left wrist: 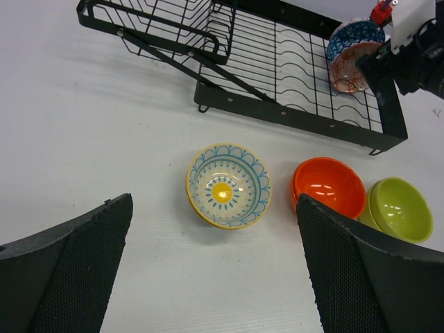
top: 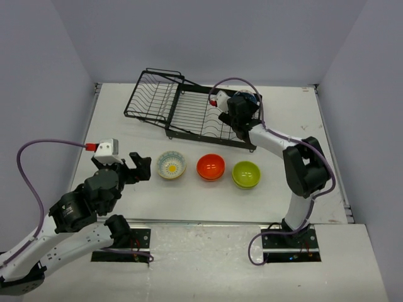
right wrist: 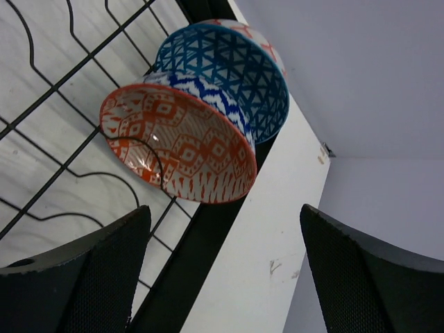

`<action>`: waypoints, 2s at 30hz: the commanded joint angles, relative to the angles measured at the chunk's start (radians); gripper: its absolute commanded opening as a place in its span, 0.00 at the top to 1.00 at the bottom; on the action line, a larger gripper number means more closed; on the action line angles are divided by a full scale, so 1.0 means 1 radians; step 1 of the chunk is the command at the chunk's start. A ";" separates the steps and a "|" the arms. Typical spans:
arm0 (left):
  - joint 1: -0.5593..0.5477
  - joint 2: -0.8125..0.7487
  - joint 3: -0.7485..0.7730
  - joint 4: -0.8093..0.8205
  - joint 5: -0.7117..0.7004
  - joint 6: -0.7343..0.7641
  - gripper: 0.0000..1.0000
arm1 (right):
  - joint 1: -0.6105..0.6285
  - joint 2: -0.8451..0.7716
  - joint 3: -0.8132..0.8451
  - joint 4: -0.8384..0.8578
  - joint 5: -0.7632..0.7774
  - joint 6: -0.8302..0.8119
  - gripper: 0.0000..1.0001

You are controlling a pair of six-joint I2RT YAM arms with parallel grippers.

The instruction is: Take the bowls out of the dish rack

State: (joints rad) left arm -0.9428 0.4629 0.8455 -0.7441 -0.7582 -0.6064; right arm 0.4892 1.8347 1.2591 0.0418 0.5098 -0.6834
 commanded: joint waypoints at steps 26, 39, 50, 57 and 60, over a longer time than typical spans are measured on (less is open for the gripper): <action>0.002 0.034 -0.005 0.040 0.031 0.037 0.00 | -0.052 0.250 0.155 0.178 -0.017 -0.191 0.61; 0.002 0.034 -0.008 0.046 0.039 0.046 0.00 | -0.052 0.229 0.120 0.187 -0.027 -0.160 0.87; 0.002 0.043 -0.005 0.048 0.045 0.048 0.00 | -0.052 0.178 0.063 0.325 0.030 -0.192 1.00; 0.002 0.043 -0.005 0.051 0.043 0.048 0.00 | -0.043 0.130 -0.027 0.558 0.079 -0.263 1.00; 0.002 0.043 -0.006 0.051 0.043 0.048 0.00 | -0.038 0.112 -0.064 0.657 0.084 -0.288 1.00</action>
State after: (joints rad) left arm -0.9428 0.5026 0.8391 -0.7200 -0.7105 -0.5816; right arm 0.4339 2.0285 1.2160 0.5102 0.5674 -0.9360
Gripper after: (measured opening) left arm 0.997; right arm 0.068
